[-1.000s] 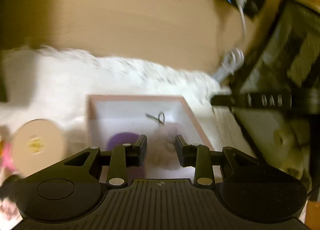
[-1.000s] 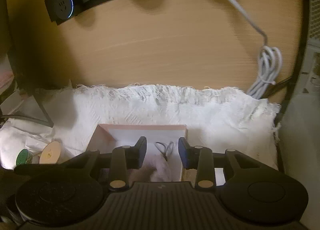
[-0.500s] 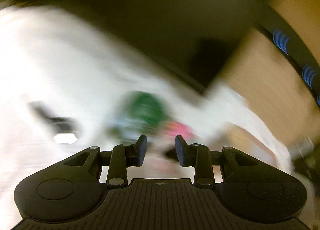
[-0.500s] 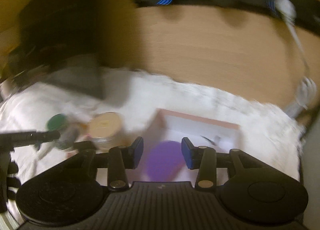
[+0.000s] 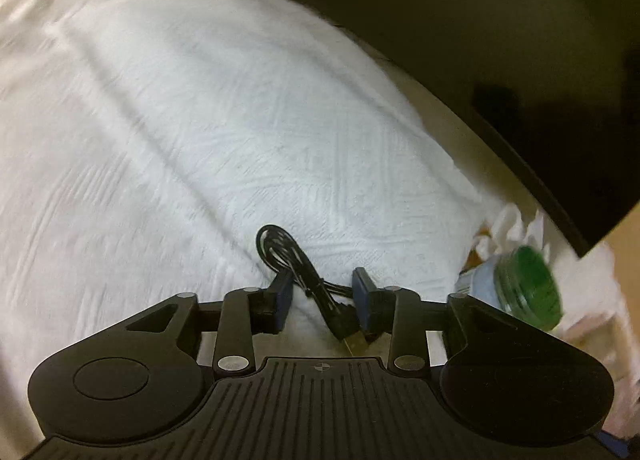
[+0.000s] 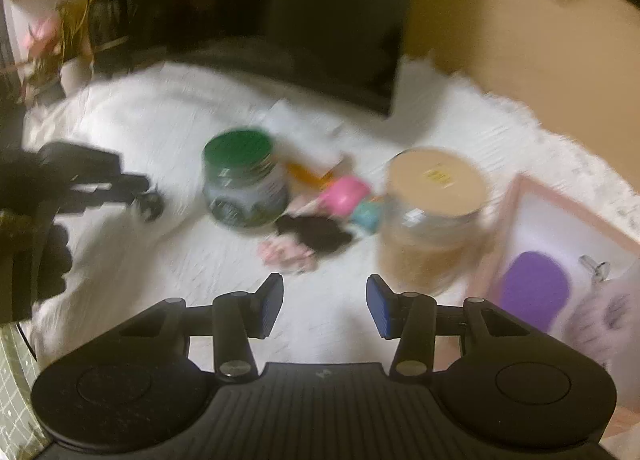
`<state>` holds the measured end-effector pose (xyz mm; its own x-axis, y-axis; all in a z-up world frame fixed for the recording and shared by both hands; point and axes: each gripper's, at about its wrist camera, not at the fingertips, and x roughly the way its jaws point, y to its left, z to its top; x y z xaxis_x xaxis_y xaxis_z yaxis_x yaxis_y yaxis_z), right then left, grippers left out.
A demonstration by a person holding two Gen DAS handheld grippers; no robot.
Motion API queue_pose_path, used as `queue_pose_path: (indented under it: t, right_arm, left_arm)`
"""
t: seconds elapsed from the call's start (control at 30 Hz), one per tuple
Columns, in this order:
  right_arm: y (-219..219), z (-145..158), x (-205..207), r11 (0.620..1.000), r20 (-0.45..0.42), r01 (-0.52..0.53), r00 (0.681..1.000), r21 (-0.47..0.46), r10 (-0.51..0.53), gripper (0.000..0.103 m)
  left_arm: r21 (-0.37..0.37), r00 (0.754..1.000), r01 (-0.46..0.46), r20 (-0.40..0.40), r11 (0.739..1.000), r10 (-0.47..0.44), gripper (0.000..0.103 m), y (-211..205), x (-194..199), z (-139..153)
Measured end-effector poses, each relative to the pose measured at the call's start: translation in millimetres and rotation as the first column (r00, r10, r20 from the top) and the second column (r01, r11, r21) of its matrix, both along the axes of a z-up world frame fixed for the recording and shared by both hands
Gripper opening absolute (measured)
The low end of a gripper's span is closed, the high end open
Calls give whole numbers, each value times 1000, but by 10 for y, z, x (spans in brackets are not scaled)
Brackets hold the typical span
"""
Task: Organize soft objects
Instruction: 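Grasp the black USB cable with the left tool while the right tool grasps a tissue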
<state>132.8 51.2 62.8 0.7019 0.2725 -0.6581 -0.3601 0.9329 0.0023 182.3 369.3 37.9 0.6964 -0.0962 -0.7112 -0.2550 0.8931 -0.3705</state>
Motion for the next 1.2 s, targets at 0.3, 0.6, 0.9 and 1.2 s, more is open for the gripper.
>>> queue_pose_path:
  t: [0.3,0.6,0.9,1.2]
  right_arm:
    - [237,-188,-168,996,-22,-49,999,-68,47,46]
    - [335,-229,-43,998,-38,-28,999,-55,26,46]
    - [349,676,569,997,-22,-26,999,74,28,46]
    - [833,801,1762,998,-136,7,991,55,1,56]
  left_arm:
    - [211,971,221,40,952,-234,40,-266,-22,37]
    - [56,975,218,27,974,-220,28,-29,123,-25]
    - [19,967,249,42,968,-250,16,108,88,100]
    - [54,945,310,93,949,-314,16,169,214,444]
